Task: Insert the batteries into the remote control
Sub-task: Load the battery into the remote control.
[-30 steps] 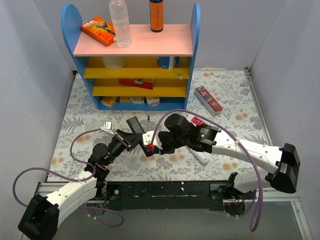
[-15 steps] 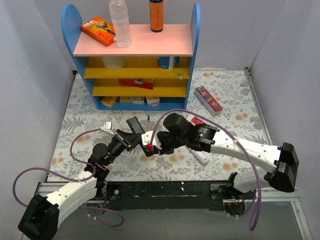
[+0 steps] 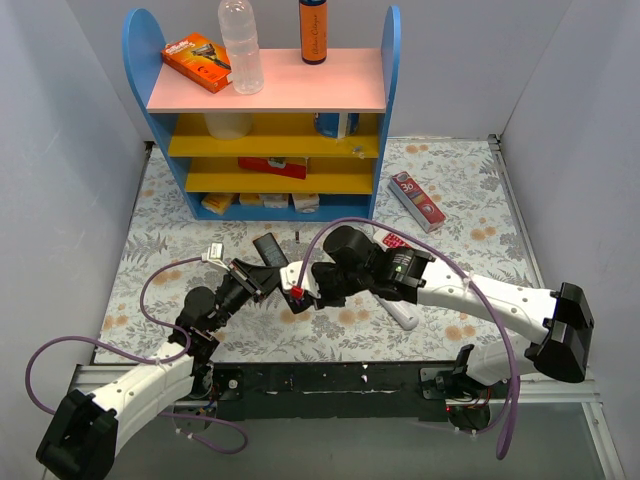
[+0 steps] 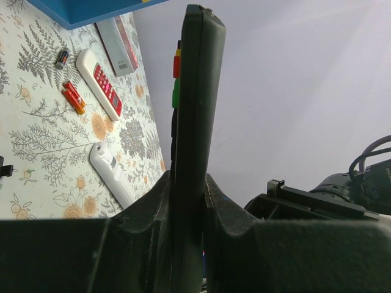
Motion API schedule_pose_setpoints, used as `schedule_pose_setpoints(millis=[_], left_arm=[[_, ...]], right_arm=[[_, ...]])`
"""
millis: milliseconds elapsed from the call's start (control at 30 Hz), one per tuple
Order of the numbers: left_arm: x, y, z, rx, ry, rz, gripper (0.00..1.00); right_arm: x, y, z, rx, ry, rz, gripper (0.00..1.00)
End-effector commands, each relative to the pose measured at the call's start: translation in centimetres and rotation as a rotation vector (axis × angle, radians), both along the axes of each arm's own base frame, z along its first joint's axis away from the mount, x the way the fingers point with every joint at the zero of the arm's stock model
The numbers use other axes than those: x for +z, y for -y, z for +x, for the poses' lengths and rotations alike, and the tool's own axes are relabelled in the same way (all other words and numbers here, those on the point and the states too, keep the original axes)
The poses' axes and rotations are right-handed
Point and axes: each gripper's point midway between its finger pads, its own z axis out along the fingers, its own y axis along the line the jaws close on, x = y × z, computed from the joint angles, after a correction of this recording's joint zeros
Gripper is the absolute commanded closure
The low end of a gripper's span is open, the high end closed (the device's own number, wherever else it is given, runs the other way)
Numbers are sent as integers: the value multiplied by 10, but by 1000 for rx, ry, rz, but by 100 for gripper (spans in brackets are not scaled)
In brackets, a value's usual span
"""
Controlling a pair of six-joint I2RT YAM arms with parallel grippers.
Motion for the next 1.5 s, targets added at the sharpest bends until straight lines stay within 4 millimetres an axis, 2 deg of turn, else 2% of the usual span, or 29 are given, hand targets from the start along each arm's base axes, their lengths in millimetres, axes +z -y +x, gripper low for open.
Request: schedule_pose_setpoints(millis=[0, 200, 233, 333, 700, 967, 1100, 1167, 1200, 1233, 1267, 1333, 1367, 1467], left_arm=[[-4, -1, -8, -31, -131, -123, 100], [-3, -1, -9, -32, -127, -128, 100], [6, 0, -7, -32, -113, -137, 100], [8, 0, -8, -37, -109, -141, 100], [20, 0, -13, -60, -98, -178, 100], [26, 1, -15, -73, -88, -190, 100], [28, 1, -15, -69, -65, -174, 100], [21, -2, -9, -27, -30, -115, 100], [10, -3, -3, 5, -51, -55, 100], [0, -5, 3, 39, -53, 4, 100], [-11, -9, 9, 74, -21, 89, 100], [-37, -22, 21, 171, -65, 185, 100], [-42, -26, 24, 192, -46, 227, 100], [-55, -42, 36, 289, -78, 290, 100]], right_arm=[[22, -14, 8, -12, 24, 60, 77], [18, -18, 13, -31, 25, 48, 81], [18, -19, 14, -35, 27, 50, 83], [15, -20, 18, -54, 32, 41, 85], [-7, -20, 35, -109, 39, -11, 91], [-23, -26, 41, -125, -8, -43, 91], [-32, -24, 47, -151, -75, -77, 88], [-29, -25, 48, -159, -101, -85, 85], [-26, -25, 49, -181, -122, -78, 81], [-15, -27, 47, -180, -129, -52, 78], [-8, -28, 47, -184, -139, -32, 71], [6, -29, 49, -219, -148, 32, 64], [6, -27, 52, -236, -146, 34, 57], [-8, -17, 68, -346, -141, 3, 50]])
